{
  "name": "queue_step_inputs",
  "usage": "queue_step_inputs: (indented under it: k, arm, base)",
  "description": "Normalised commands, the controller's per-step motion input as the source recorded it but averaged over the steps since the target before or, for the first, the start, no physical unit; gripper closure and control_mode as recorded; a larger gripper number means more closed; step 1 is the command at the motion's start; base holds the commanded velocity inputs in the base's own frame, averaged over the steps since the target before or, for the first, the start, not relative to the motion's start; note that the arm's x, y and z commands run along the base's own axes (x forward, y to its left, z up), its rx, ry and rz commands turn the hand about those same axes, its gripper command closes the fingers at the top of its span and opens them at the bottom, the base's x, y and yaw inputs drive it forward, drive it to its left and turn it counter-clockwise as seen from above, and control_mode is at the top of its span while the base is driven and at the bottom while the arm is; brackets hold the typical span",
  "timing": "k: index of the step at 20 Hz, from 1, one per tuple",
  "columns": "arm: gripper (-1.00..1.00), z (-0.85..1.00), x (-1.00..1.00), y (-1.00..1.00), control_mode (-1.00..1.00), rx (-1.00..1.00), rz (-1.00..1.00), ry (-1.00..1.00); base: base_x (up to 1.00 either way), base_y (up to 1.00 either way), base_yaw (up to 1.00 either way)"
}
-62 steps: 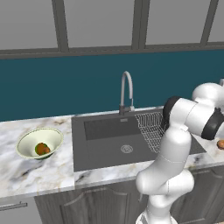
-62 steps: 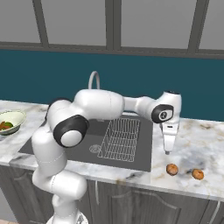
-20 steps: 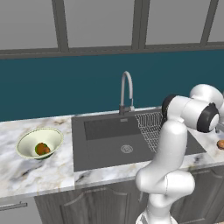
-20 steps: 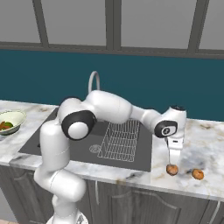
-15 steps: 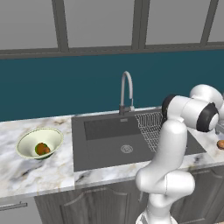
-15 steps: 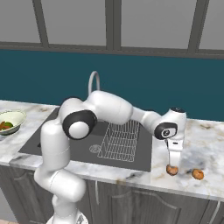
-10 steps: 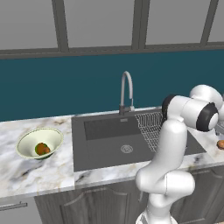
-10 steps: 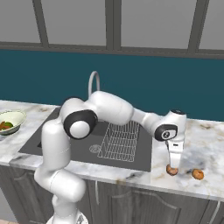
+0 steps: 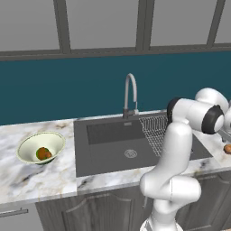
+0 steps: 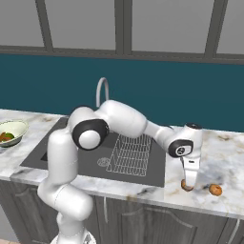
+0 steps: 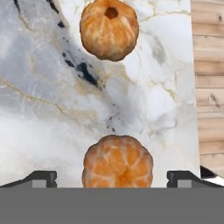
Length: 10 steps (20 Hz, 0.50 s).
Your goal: There is a mixed pile of frozen fruits and vegetables on the counter. Locate all the frozen vegetables and place the items in a bowl on the counter. Take all the frozen fruits and defrost them in a running sink.
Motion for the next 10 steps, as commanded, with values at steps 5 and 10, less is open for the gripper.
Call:
queue_step_inputs:
  k: [5,10]
  arm:
    - [-1.00,-0.13,0.00,-0.10,-1.00,0.01,0.00,0.00]
    - [-1.00,-0.14,0.00,-0.08,-1.00,0.01,0.00,0.00]
  base:
    - [0.00,0.00,0.00]
    - [0.00,0.00,0.00]
